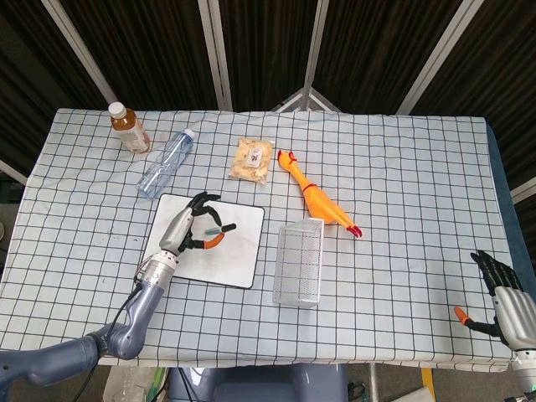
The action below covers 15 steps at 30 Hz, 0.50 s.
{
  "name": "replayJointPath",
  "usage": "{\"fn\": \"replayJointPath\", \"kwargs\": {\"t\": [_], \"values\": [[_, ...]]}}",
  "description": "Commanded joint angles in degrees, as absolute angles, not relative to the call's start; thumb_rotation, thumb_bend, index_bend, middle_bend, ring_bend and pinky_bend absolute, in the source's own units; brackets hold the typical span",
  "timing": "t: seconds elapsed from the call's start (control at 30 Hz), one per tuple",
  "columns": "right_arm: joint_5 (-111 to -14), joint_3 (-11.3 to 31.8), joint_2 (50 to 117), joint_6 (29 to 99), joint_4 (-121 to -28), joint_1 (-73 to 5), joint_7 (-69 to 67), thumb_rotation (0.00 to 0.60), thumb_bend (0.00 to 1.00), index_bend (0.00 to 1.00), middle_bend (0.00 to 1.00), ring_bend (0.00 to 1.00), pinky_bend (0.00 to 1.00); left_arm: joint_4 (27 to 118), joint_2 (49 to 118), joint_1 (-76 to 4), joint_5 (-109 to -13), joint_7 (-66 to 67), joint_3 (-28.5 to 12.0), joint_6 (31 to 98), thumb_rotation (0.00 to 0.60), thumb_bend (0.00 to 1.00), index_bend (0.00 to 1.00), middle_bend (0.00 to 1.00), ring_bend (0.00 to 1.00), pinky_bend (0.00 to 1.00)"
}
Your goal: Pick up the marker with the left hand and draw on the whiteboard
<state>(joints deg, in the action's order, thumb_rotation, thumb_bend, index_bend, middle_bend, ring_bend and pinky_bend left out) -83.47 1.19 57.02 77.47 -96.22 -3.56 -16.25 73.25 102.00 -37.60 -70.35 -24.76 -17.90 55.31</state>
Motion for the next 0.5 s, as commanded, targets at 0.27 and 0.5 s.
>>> {"fn": "replayJointPath", "kwargs": {"t": [0.27,0.5], "values": [[-83.4,1.21,56.97,77.33,-96.25,-3.63,-16.3,0.6,0.27,0.0,0.0,0.0,0.0,69.52,104.48,-38.72,-72.45,-29.59,-16.89,54.46,0.6,0.58,0.72,0.16,0.0,0.03],[-83.23,1.22,56.95,77.29,-96.35,-3.59,-16.26,0.6,0.27,0.0,0.0,0.0,0.0,67.96,104.94,-39.35,-73.1,-30.22,-16.53,54.0,0.6,0.58,0.72,0.16,0.0,0.03]]}}
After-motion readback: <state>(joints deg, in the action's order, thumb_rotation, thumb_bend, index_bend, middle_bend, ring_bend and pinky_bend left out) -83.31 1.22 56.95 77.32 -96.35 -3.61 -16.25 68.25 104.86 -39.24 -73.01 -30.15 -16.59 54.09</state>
